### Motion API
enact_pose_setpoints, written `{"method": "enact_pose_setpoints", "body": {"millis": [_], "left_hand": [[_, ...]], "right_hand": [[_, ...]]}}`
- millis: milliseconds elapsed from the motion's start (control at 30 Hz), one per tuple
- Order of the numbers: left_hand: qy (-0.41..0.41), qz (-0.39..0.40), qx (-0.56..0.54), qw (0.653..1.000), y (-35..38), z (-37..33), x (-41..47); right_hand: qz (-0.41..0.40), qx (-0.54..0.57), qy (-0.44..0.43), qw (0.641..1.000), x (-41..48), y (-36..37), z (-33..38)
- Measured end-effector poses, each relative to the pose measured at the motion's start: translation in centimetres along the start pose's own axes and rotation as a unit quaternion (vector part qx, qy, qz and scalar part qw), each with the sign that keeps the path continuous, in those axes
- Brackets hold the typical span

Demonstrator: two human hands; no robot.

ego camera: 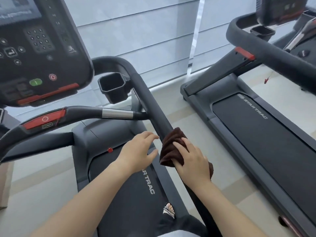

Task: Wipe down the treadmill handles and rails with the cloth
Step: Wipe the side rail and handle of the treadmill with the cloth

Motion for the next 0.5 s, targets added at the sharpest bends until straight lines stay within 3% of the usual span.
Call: {"method": "enact_pose_setpoints", "body": {"millis": [167, 333, 500], "left_hand": [[0.01, -0.006, 0.02, 1.0, -0.9, 2.4, 3.9], [0.061, -0.019, 0.067, 0.996, -2.8, 5.3, 9.4], [0.127, 0.021, 0.115, 0.985, -3.6, 7.2, 14.4]], "right_hand": [[0.017, 0.058, 0.001, 0.998, 6.5, 0.2, 1.1], [-0.028, -0.011, 0.007, 1.0, 4.8, 0.8, 1.8], [-0.065, -0.084, 0.065, 0.992, 5.7, 1.7, 3.3]]}}
Point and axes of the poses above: each hand's wrist, its own x-axis towards the middle knuckle, its own y-axis out of the palm, z = x × y, the point moved 2 cm from there along x, towards the middle knuckle, and after that the axes turned 6 degrees about -y, right-handed, at the moved point
